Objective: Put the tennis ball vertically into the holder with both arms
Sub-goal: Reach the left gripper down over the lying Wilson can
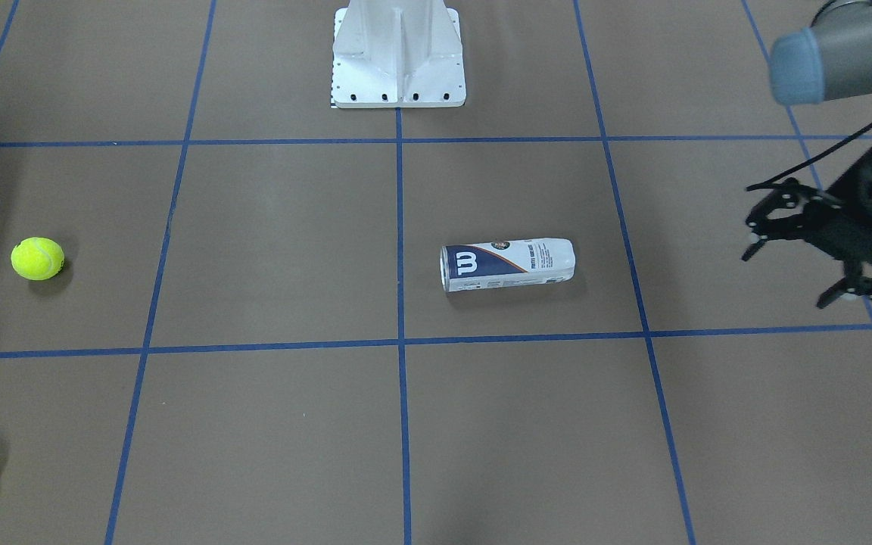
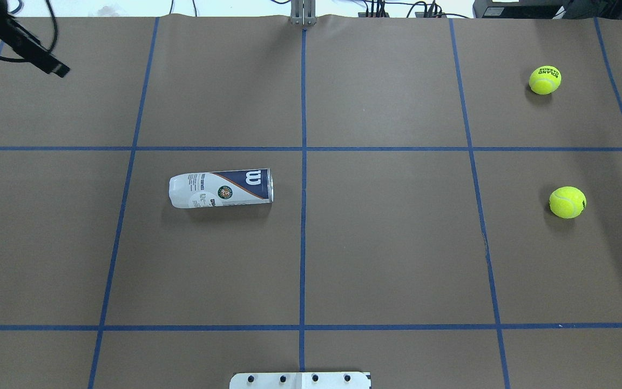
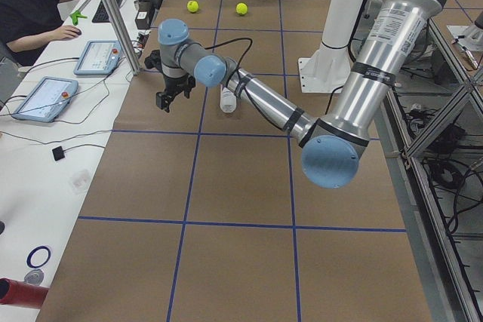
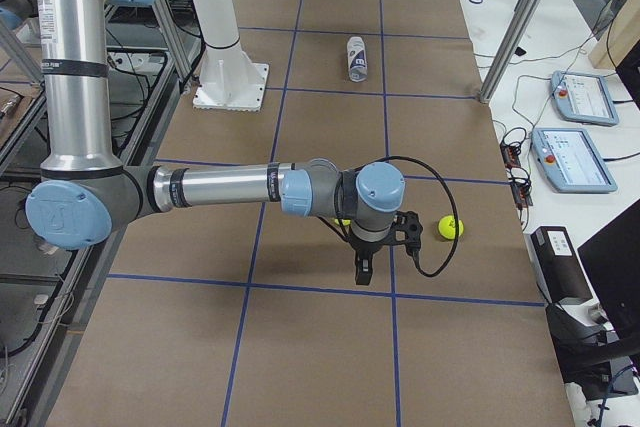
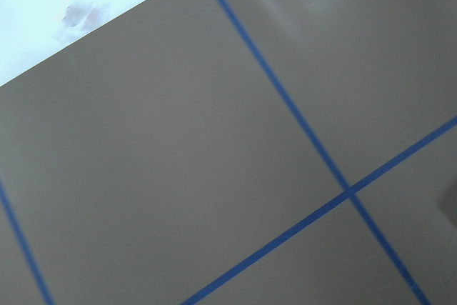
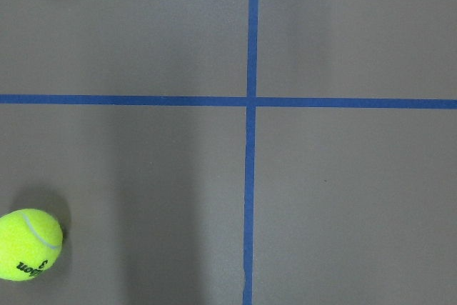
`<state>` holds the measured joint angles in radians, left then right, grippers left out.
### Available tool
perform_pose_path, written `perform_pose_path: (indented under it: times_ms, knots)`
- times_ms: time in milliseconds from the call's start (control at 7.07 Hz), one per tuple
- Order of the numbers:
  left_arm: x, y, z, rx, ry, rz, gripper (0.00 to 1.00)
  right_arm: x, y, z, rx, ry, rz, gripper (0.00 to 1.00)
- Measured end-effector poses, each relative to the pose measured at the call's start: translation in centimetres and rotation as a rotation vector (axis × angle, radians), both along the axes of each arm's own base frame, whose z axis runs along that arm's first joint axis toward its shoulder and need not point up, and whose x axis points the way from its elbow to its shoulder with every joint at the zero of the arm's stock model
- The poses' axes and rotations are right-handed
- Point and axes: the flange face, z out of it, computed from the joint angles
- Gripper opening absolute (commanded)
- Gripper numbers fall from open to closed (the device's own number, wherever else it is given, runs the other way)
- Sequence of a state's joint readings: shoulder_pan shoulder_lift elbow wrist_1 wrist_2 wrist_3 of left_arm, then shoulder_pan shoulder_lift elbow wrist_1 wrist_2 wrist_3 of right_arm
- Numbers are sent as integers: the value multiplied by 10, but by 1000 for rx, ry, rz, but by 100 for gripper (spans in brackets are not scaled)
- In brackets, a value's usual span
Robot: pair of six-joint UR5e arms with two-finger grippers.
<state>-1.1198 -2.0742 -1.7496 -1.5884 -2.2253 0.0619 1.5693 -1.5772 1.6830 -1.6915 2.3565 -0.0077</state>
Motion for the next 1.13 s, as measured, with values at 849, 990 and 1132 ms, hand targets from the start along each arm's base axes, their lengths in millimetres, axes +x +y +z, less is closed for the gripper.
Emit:
perform_pose_path:
  times_ms: [849,990,1132]
  knots:
    - [244,93,-117,371,-69,346,100,0,3,3,-4,-2,0,99]
    - [276,98,-130,421,-108,362,100,0,2,3,-4,-2,0,99]
    - [302,104,-135,439,-134,378,100,0,2,3,-4,-1,0,99]
